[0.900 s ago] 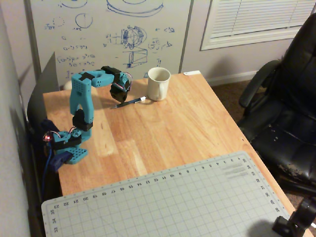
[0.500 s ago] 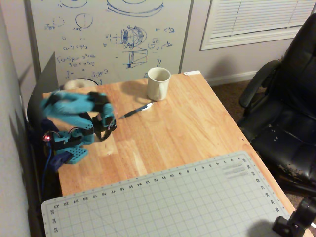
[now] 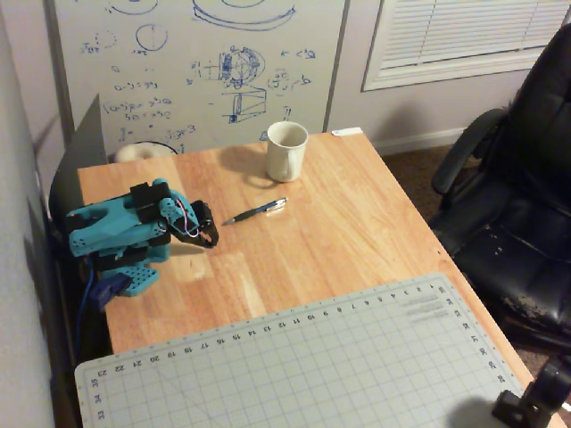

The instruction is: Touch the pen.

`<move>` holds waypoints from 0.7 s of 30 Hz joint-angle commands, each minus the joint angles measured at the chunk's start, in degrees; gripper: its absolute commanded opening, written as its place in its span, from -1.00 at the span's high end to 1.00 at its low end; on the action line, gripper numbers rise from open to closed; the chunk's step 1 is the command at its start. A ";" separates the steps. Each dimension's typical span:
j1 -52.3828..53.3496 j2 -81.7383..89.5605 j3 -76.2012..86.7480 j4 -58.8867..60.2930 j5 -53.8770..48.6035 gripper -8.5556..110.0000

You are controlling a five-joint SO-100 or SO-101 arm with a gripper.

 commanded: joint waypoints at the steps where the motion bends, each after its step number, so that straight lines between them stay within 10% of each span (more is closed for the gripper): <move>1: 1.05 0.26 -0.79 0.18 0.53 0.85; 21: 0.79 0.88 -1.85 -0.18 1.32 0.85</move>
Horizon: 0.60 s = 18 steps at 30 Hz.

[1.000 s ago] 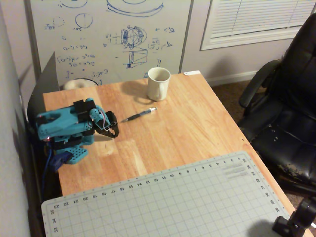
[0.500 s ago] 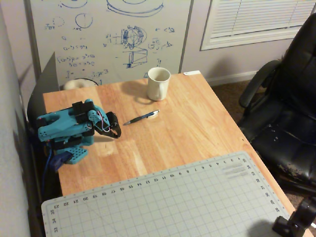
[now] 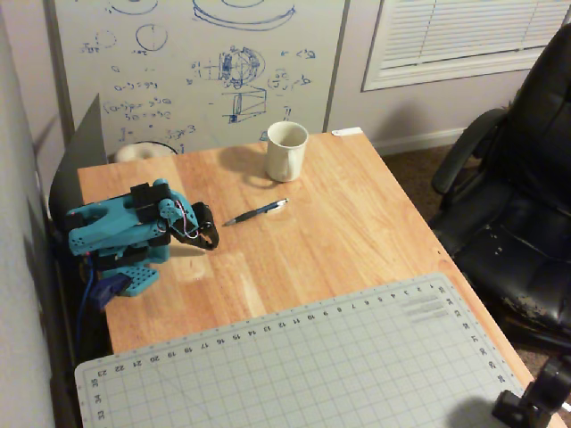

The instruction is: Touch the pen.

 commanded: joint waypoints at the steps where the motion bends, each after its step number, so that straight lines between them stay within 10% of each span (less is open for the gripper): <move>1: -0.35 1.67 -2.20 -0.88 0.53 0.85; 18: -19.60 -11.16 -11.25 -16.96 0.70 0.85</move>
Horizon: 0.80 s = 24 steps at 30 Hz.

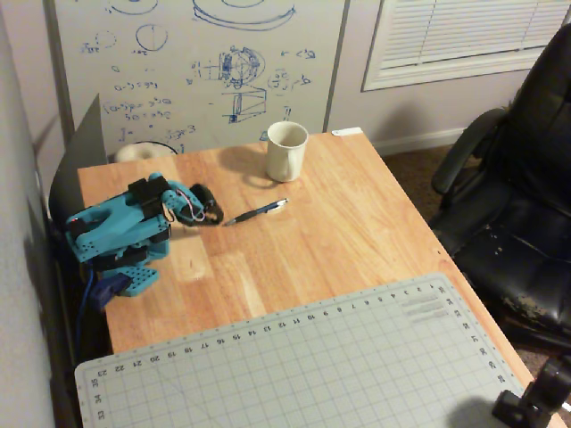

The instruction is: Touch the pen.

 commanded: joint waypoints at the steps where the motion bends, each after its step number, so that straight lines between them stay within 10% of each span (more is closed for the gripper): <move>1: -3.43 -7.56 -8.17 -4.75 0.53 0.85; 24: -1.14 -72.42 -37.00 -31.03 0.35 0.85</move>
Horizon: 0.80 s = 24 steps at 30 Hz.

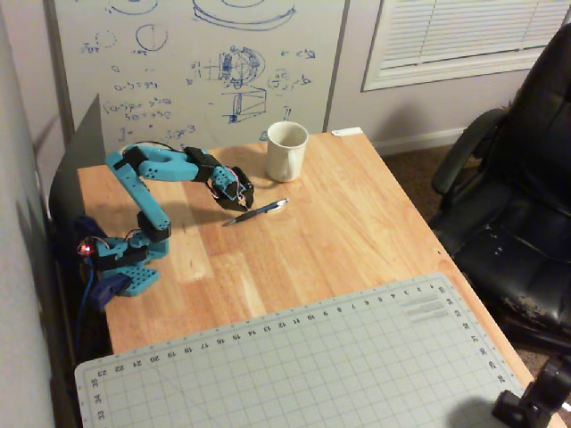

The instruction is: Touch the pen.

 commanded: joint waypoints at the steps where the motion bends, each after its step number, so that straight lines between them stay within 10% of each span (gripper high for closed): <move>1: 0.00 -0.35 -5.10 -1.41 0.44 0.85; 24: 0.18 -7.12 -5.63 -1.85 0.35 0.85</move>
